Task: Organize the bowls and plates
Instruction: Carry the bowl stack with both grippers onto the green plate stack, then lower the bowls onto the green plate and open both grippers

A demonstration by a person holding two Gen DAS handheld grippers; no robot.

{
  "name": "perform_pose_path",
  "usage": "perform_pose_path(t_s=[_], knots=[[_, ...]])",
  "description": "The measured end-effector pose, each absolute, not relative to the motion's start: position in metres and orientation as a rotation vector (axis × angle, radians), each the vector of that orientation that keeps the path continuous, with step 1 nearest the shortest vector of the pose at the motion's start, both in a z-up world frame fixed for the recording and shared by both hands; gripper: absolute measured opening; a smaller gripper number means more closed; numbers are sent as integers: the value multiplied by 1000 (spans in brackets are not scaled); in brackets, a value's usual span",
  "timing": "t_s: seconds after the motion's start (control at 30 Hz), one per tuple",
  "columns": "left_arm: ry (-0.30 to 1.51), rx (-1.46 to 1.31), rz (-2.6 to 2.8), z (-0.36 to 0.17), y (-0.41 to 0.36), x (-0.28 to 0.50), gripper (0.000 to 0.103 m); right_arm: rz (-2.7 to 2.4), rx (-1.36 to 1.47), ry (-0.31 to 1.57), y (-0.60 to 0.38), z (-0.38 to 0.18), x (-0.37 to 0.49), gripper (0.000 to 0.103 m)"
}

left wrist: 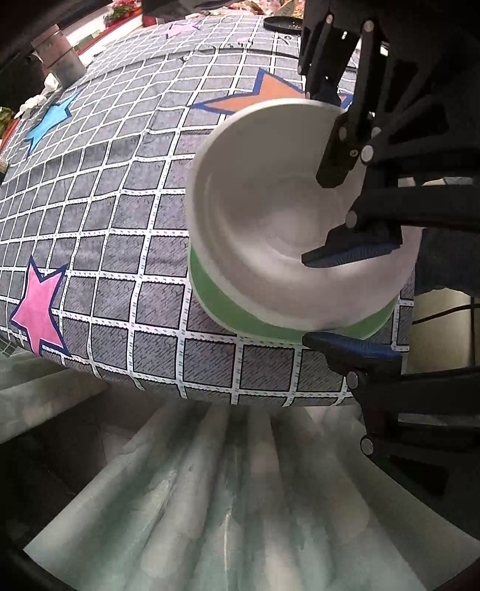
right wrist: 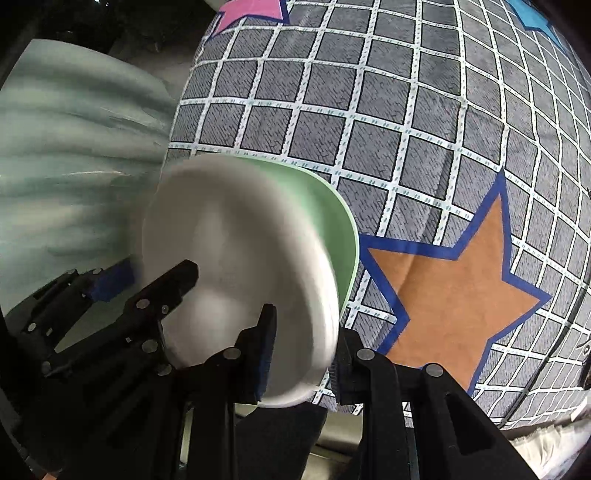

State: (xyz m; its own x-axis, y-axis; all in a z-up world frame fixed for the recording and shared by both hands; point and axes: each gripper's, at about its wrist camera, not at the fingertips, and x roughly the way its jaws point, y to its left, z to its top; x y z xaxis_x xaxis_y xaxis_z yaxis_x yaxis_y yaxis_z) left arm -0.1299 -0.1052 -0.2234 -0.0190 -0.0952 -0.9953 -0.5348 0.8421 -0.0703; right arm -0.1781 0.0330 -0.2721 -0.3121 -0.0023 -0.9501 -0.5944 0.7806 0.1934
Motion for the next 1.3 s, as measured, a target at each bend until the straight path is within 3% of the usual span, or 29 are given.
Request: perform_pose_path(t_s=[0.1,0.17,0.23,0.33,0.43,0.77,1.3], knots=[[1552,-450,427,-217,-90,-133,56,629,-478,1796,43,-270,-193,36],[1535,-439,446,-213,-81,-136,72,593,-535,1754,36,-263,-182,75],[1509,-493,433,-206,-67,-141,83,564,-564,1718,29,-250,-178,90],[1495,-473,399,-194,-63,-145,89,583,-489,1736,19,-236,-171,102],[1504,-429,363,-181,-70,-144,103,547,-486,1695,18,-222,-173,102],[1501,-294,330,-170,-108,-118,103,524,-478,1553,-25,-166,-140,102],[1486,-287,312,-173,-113,-128,103,491,-520,1557,-29,-169,-155,102]])
